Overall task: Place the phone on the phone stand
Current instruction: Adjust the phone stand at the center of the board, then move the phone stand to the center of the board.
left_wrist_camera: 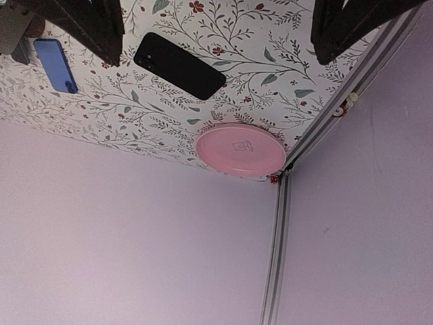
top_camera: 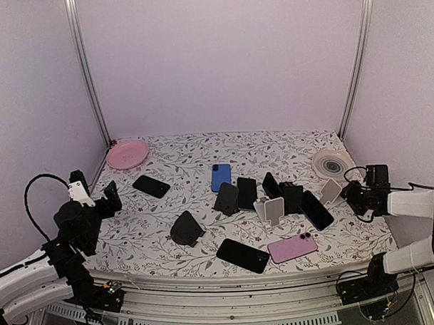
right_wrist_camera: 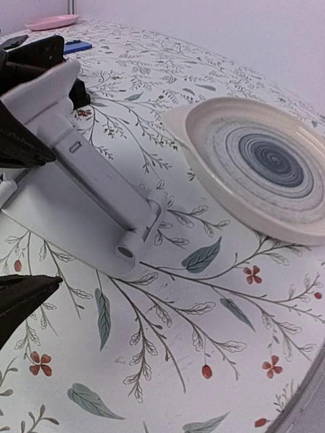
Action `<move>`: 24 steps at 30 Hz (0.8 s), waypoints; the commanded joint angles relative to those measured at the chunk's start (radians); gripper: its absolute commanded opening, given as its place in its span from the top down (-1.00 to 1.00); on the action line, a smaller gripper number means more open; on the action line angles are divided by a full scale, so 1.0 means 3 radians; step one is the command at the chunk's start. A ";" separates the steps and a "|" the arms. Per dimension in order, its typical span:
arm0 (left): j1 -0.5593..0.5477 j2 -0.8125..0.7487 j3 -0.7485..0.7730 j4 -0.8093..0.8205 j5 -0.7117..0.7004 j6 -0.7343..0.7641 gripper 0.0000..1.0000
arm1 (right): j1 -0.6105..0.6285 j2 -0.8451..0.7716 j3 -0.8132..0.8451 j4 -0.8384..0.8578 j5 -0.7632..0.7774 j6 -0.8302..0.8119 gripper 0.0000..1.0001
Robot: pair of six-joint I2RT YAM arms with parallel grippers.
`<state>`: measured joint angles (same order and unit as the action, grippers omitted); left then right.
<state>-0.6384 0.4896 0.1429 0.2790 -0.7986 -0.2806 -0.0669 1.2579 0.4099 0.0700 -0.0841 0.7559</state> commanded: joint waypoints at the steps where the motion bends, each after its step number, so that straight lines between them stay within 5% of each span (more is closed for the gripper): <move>1: 0.0042 -0.0044 -0.0019 0.0069 -0.0025 0.0026 -0.93 | -0.0011 -0.0535 0.0003 -0.0322 0.0172 -0.0045 -0.11; 8: 0.0044 -0.0269 -0.0082 -0.0004 -0.0068 -0.0010 -0.93 | 0.0073 -0.1236 0.0135 -0.0675 0.0295 -0.0265 -0.31; 15: 0.0049 -0.0252 -0.0076 -0.0006 -0.0077 -0.0018 -0.93 | 0.0629 -0.0664 0.0594 -0.0870 0.0662 -0.0471 -0.48; 24: 0.0052 -0.0227 -0.0069 -0.0001 -0.0073 -0.0021 -0.93 | 0.0731 -0.0414 0.0425 -0.0562 0.0340 -0.0340 -0.08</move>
<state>-0.6361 0.4175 0.1307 0.2718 -0.8162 -0.2821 0.1459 1.1488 0.5697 -0.1455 0.0494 0.6388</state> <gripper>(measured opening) 0.965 0.574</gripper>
